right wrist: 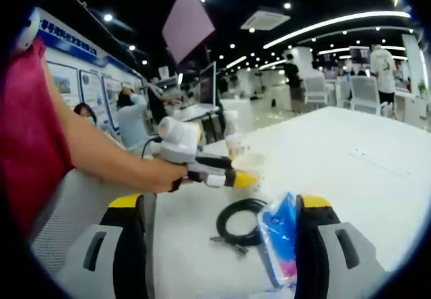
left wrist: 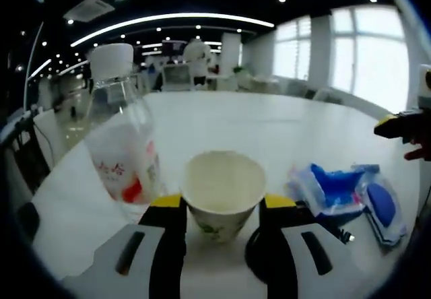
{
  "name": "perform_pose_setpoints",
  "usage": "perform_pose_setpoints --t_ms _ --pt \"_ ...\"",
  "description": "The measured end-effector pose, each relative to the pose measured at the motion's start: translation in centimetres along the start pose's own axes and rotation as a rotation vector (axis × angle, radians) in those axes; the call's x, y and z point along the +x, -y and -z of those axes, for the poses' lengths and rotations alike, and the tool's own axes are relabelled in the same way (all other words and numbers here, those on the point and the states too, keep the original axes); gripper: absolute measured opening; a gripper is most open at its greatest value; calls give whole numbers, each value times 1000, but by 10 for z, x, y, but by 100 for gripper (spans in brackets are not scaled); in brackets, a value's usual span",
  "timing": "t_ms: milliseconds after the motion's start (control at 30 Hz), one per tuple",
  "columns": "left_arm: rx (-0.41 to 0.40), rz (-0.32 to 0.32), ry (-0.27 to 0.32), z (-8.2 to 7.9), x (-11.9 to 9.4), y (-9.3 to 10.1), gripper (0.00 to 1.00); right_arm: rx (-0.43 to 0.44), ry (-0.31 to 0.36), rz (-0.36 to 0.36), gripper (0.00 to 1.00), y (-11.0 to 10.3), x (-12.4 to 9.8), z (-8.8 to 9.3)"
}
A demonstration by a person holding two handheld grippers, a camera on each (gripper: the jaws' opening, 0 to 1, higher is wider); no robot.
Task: Arrange the tabletop items into an orderly group along one side of the table until the central work area is clear of visible clutter.
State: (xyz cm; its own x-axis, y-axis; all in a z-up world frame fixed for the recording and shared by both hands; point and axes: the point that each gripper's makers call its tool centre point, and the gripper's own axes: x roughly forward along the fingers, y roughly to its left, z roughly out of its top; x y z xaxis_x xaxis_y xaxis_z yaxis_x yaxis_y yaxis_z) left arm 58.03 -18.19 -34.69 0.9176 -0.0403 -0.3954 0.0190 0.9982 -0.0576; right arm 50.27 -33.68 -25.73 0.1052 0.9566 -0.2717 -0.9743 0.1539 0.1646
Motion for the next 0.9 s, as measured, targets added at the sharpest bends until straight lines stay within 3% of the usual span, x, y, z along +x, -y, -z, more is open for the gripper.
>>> perform_pose_setpoints --t_ms 600,700,800,900 --pt "-28 3 -39 3 -9 3 50 -5 3 0 90 -1 -1 -1" --pt "-67 1 -66 3 -14 2 53 -6 5 6 90 -1 -4 -1" --pt "-30 13 -81 1 -21 3 53 -6 7 13 91 0 -6 -2" --pt "-51 20 -93 -3 -32 2 54 -9 6 19 91 0 -8 -2"
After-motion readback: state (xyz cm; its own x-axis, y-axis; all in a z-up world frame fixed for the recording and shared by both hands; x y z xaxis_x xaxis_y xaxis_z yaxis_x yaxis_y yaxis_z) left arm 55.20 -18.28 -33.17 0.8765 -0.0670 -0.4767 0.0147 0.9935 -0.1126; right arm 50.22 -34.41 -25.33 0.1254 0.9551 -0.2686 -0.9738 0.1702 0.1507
